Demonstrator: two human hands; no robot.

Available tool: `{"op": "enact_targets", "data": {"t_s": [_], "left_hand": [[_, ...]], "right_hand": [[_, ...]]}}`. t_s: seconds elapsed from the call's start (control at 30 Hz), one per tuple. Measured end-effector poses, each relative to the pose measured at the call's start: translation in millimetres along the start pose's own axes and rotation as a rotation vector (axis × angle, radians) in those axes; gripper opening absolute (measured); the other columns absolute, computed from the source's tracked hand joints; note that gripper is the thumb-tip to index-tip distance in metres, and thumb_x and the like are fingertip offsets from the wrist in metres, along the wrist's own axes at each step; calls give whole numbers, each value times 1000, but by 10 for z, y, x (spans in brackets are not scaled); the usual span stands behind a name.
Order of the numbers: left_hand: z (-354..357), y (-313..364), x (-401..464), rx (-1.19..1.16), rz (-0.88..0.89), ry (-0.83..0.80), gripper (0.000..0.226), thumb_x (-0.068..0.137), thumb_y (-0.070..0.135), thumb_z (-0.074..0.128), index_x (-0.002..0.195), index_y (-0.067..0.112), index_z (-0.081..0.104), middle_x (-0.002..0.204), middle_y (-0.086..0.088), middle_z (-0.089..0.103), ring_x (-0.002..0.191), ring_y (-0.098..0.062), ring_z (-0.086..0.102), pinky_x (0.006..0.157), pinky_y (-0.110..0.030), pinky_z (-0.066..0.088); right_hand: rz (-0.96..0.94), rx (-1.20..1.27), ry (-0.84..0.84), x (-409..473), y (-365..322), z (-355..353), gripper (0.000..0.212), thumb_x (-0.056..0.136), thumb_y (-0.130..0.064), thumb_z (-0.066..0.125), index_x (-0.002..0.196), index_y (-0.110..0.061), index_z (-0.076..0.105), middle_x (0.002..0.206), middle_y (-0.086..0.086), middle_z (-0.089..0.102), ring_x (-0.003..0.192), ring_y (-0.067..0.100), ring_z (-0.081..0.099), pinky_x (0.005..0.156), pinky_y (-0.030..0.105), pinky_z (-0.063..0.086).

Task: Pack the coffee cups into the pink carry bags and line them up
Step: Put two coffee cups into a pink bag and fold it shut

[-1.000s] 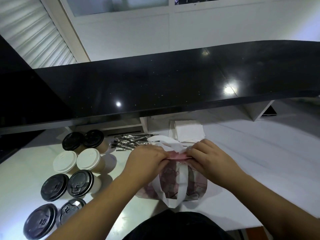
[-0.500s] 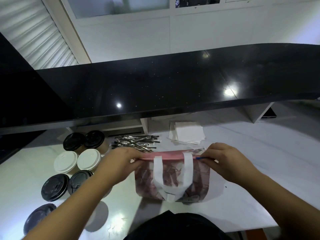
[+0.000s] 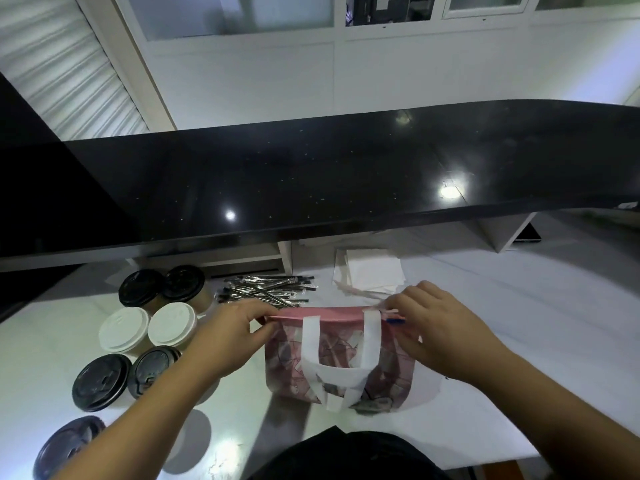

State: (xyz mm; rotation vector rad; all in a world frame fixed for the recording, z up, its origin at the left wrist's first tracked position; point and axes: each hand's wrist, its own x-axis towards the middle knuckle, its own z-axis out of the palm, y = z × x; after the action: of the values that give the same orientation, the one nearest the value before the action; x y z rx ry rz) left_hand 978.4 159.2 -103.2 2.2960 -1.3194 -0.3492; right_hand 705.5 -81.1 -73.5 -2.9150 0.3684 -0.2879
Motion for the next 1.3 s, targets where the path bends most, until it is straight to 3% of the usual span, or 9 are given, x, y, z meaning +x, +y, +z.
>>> {"op": "enact_targets", "data": {"t_s": [0.13,0.47,0.6,0.7,0.83,1.0,1.1,1.23,1.3], "left_hand": [[-12,-35,18,-41,-17,-22,20,94,32,72,105,50,72,100,31,67,99,7,60,79,-25,51],[-120,81,-30,-209,-25,111,32,94,32,71,121,48,65,116,33,61,110,10,58,88,-17,46],[-276,211,-57,-296,-62,236,34,92,24,74,114,44,60,113,25,64,106,10,58,84,-17,46],[-454,332,-62,-353,-82,259,25,91,28,74,104,42,59,106,21,64,98,7,61,77,-19,47],[-765,539,-68,-445,-8,348,17,87,39,71,96,42,58,100,16,67,92,-4,66,73,-22,50],[-1133,667,-32,-488,118,445,16,88,40,67,102,35,60,102,10,68,89,-13,67,70,-24,53],[-1263,632,49,-498,140,418,29,90,59,64,112,42,59,112,19,64,100,-3,67,72,-13,52],[-1415,455,295,-505,88,376,48,83,72,61,128,57,53,132,31,57,119,5,60,95,-30,54],[-1515,336,452,-519,64,354,45,83,76,58,125,63,52,130,36,58,117,13,58,90,-22,55]], "right_hand": [[-71,-156,-45,118,-236,68,68,77,-46,82,138,-32,53,116,-6,60,103,17,54,87,32,53],[34,-146,-322,344,-481,-244,32,90,-16,60,118,-28,70,106,-5,64,96,18,61,80,35,58],[117,-122,-368,468,-677,-731,9,89,-21,56,85,-24,64,89,-7,58,81,15,59,73,31,55],[162,-146,-378,597,-830,-1219,17,89,-25,59,72,-22,56,81,-6,60,74,10,61,69,27,57],[214,-157,-257,858,-1052,-1832,21,87,-28,65,69,-17,64,62,-1,63,56,11,63,55,32,59],[238,-138,-60,1382,-1218,-2282,34,85,-30,67,56,-14,59,48,0,57,46,14,56,43,31,44],[227,-109,94,1812,-1272,-2270,34,85,-30,68,57,-14,58,53,0,56,50,13,52,44,27,32],[267,-130,198,2559,-1299,-2031,35,88,-32,66,63,-17,46,65,2,50,56,15,45,46,26,27],[302,-98,217,2926,-1307,-1881,32,87,-25,66,66,-18,43,67,2,48,56,15,44,46,26,27]]}}
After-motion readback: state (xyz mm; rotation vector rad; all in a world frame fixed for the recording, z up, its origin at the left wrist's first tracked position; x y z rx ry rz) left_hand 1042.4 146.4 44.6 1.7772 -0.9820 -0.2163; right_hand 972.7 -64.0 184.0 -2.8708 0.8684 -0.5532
